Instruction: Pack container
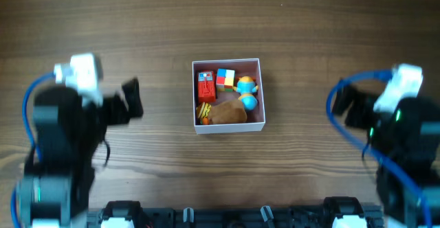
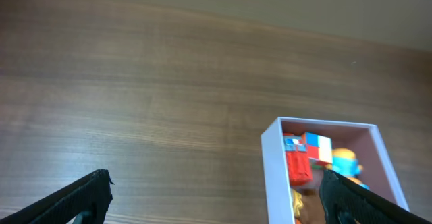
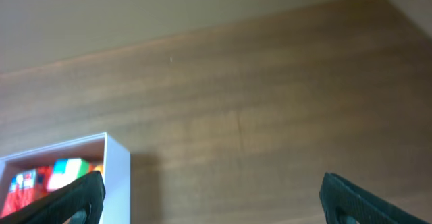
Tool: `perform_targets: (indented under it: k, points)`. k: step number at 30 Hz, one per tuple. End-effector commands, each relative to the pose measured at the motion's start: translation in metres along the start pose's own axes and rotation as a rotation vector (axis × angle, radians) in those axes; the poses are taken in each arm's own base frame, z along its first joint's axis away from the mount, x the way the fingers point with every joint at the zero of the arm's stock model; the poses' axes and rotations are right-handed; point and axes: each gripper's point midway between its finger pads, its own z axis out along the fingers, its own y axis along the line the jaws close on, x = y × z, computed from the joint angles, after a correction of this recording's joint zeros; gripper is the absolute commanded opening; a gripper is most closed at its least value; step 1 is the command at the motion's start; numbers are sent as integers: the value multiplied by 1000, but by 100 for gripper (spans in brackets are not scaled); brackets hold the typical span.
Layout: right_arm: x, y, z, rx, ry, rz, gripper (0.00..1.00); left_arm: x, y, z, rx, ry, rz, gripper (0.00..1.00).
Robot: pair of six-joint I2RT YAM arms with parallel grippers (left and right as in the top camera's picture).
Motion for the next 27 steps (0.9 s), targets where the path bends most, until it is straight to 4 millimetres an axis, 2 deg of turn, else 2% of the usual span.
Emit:
perform_targets:
  k: [1, 4, 8, 19, 21, 22, 25, 27]
  points:
    - [50, -7, -13, -12, 22, 48, 100, 31, 0, -33, 39, -87, 27, 100]
    - [52, -13, -25, -2, -47, 157, 100, 48, 2, -47, 48, -142, 30, 100]
    - [52, -13, -25, -5, -44, 273, 100, 52, 3, -50, 48, -139, 29, 100]
    - [53, -13, -25, -5, -43, 272, 100, 52, 3, -50, 48, -139, 29, 100]
    - [58, -15, -25, 10, -25, 266, 100, 52, 3, -50, 48, -139, 30, 100]
    - [58, -13, -24, -5, -24, 227, 100, 52, 3, -50, 48, -139, 30, 100]
    - [58, 8, -22, -127, -89, -40, 100, 52, 3, -50, 48, -139, 29, 100]
    - [68, 11, -20, -165, -149, -73, 100, 52, 3, -50, 48, -139, 30, 100]
